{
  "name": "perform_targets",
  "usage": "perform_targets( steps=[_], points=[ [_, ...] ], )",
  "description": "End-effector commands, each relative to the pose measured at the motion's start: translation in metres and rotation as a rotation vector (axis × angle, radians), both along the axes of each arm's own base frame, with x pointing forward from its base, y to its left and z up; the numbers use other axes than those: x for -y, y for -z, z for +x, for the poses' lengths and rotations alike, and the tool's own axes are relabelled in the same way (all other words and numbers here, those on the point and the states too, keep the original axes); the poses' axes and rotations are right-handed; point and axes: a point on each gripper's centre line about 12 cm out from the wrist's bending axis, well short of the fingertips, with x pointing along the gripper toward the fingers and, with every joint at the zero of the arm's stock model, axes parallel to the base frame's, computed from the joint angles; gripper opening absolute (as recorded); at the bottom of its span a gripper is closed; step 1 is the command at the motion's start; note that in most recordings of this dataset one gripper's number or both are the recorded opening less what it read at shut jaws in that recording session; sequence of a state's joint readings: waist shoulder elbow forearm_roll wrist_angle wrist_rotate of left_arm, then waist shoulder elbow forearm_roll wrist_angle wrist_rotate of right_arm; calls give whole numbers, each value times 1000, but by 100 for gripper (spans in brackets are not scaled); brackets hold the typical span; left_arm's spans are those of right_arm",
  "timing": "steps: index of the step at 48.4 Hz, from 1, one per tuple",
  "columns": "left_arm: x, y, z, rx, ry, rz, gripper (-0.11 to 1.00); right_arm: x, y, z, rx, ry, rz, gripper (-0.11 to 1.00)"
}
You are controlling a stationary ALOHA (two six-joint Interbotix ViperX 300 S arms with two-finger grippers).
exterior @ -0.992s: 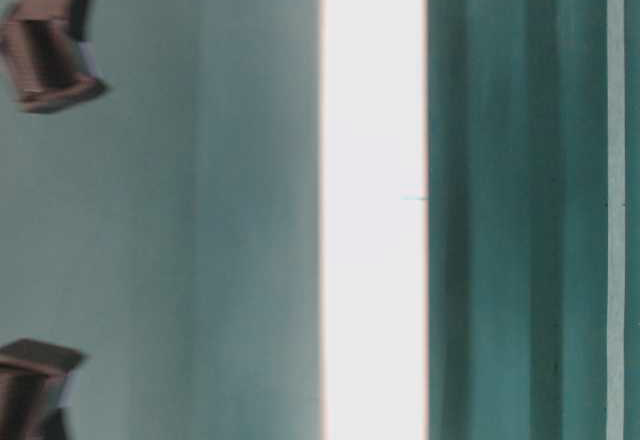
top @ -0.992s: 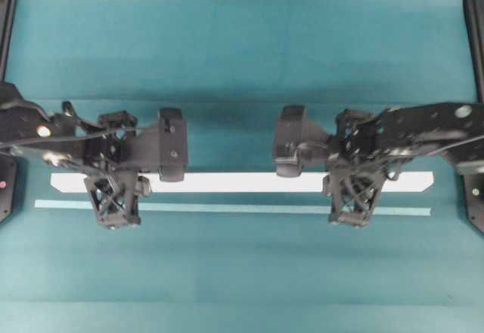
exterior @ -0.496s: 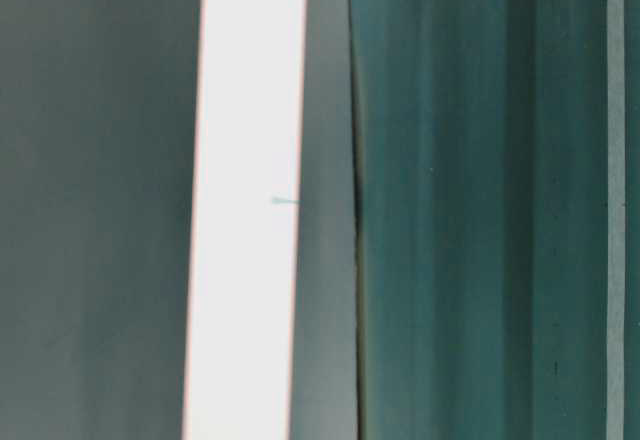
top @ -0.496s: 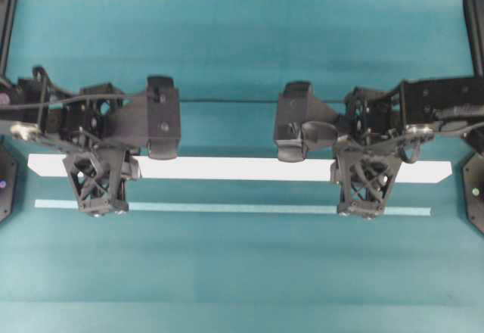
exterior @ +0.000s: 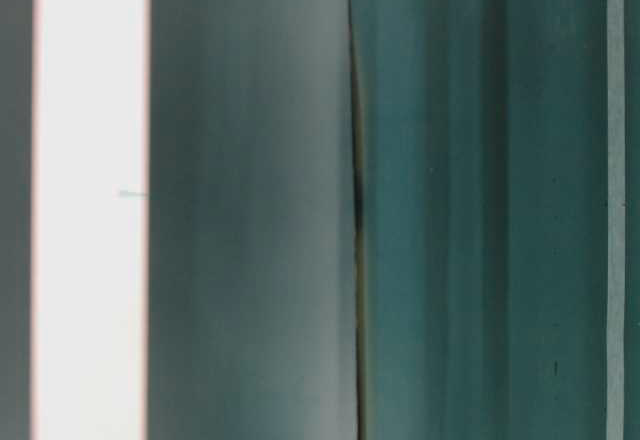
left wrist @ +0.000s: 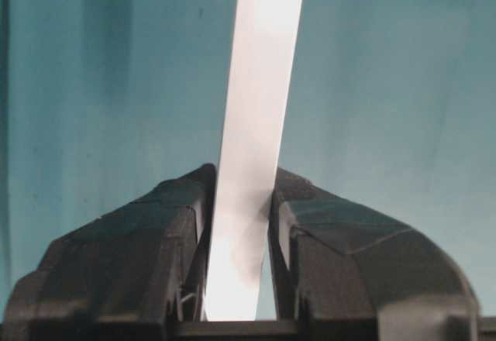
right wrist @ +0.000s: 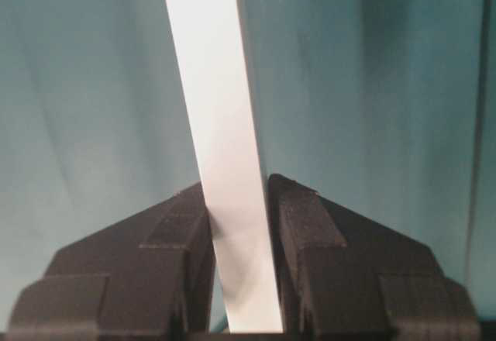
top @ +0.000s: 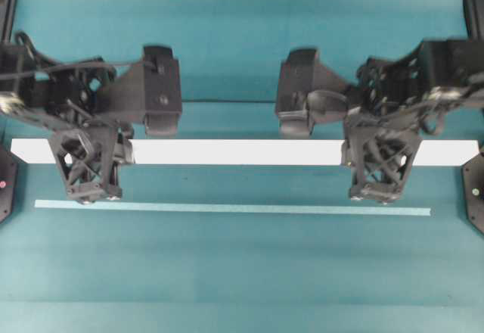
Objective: Lift a wooden board with both hands.
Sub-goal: 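Lift the board with both grippers and raise it toward the back, then lower the held board back down onto the table with both grippers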
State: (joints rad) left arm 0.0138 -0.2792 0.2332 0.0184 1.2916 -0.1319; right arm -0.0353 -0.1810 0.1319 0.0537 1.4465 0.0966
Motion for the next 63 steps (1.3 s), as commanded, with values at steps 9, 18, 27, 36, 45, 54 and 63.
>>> perform_targets(
  steps=[9,18,27,36,45,54,63],
  points=[
    [-2,-55,-5,65,-16,1,18,2,-40,-3,41,15,-1,22],
    [-3,-78,-10,48,-24,-1,18,2,-61,-4,41,15,-3,22],
    [-3,-89,-8,51,-29,-3,18,2,-82,-3,88,24,-1,22],
    [-4,-94,-5,59,-28,-1,18,3,-80,-2,86,26,-2,22],
    [-4,-94,-5,57,-28,-1,18,3,-78,-2,80,26,-2,22],
    [-4,-94,-5,59,-28,-1,18,3,-78,-2,77,26,-3,22],
    [-4,-91,-4,52,-25,0,18,3,-73,-1,65,26,-8,22]
  ],
)
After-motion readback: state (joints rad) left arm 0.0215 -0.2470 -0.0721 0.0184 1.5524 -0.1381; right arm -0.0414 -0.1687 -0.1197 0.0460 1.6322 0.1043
